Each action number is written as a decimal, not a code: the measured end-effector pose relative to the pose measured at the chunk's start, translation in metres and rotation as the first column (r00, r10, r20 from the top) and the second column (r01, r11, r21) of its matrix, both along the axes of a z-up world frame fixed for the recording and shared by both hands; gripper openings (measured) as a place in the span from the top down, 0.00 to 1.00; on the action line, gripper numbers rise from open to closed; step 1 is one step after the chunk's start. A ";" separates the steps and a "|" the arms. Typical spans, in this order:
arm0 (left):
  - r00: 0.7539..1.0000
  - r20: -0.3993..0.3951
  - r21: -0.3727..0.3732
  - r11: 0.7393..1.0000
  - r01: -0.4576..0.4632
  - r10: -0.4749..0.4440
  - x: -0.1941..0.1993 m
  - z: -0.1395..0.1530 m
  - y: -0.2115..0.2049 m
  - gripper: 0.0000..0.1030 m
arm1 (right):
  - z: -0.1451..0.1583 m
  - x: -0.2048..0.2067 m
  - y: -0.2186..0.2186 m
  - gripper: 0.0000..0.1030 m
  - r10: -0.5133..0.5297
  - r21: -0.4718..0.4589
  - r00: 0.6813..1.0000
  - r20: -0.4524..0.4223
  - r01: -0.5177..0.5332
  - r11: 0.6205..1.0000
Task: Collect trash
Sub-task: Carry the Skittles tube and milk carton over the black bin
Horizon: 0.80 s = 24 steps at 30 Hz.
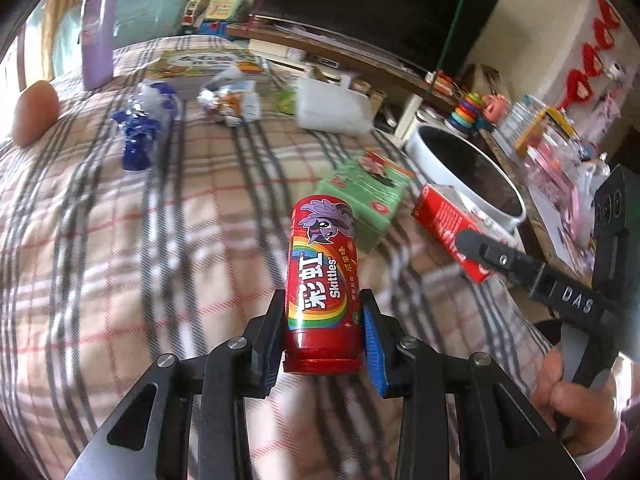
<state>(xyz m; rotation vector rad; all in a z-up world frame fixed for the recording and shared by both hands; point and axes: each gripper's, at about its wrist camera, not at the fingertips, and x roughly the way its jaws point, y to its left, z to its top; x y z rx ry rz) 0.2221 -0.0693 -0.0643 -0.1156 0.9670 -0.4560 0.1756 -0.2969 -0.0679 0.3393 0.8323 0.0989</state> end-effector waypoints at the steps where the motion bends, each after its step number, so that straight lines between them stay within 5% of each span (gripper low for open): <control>1: 1.000 0.000 0.000 1.000 0.004 -0.004 0.000 0.001 -0.002 0.68 | 0.002 -0.003 -0.003 0.45 -0.004 0.005 1.000 0.006 0.004 1.000; 13: 0.995 0.064 -0.014 0.997 0.081 -0.080 -0.023 0.031 -0.031 0.68 | 0.022 -0.026 -0.038 0.46 -0.065 0.041 0.995 0.074 0.062 0.997; 24: 0.987 0.070 0.008 0.989 0.145 -0.145 0.002 0.033 -0.074 0.68 | 0.030 -0.033 -0.068 0.46 -0.124 0.035 0.988 0.098 0.121 0.992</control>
